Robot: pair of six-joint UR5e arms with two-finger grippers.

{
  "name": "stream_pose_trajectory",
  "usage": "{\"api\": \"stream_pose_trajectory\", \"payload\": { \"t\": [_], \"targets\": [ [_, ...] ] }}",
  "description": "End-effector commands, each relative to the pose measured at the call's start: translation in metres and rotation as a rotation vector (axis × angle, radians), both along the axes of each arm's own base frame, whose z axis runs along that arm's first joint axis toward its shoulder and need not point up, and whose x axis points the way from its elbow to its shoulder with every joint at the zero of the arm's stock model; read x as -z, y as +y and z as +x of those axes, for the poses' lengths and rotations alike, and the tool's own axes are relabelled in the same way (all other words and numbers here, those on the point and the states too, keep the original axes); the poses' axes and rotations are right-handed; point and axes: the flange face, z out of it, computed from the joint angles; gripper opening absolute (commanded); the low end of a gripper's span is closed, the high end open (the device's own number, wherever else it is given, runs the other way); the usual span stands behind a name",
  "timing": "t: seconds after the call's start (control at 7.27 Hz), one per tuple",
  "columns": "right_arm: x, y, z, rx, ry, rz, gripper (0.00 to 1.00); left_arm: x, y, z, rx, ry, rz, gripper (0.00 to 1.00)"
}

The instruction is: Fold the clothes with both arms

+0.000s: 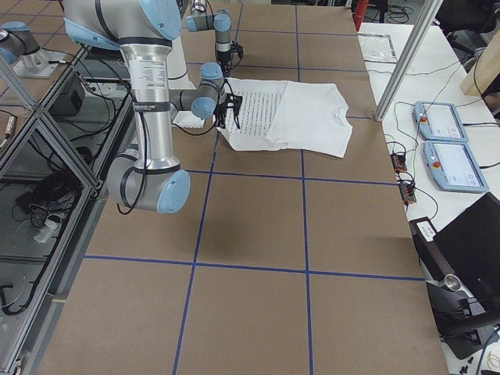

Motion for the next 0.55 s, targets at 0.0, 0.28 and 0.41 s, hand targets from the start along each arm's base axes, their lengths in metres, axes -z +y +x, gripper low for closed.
{"api": "stream_pose_trajectory", "payload": {
  "t": [0.0,0.28,0.41],
  "targets": [
    [0.003,0.0,0.0,0.001,-0.005,0.001,0.0,0.003,0.0,-0.001,0.0,0.005,0.0,0.04],
    [0.01,-0.007,0.007,-0.017,-0.021,0.005,0.0,0.039,0.002,-0.029,0.003,0.084,0.01,0.0],
    [0.01,-0.01,0.014,-0.018,-0.024,-0.002,0.0,0.055,0.004,-0.042,0.001,0.103,0.01,0.0]
  ]
}}
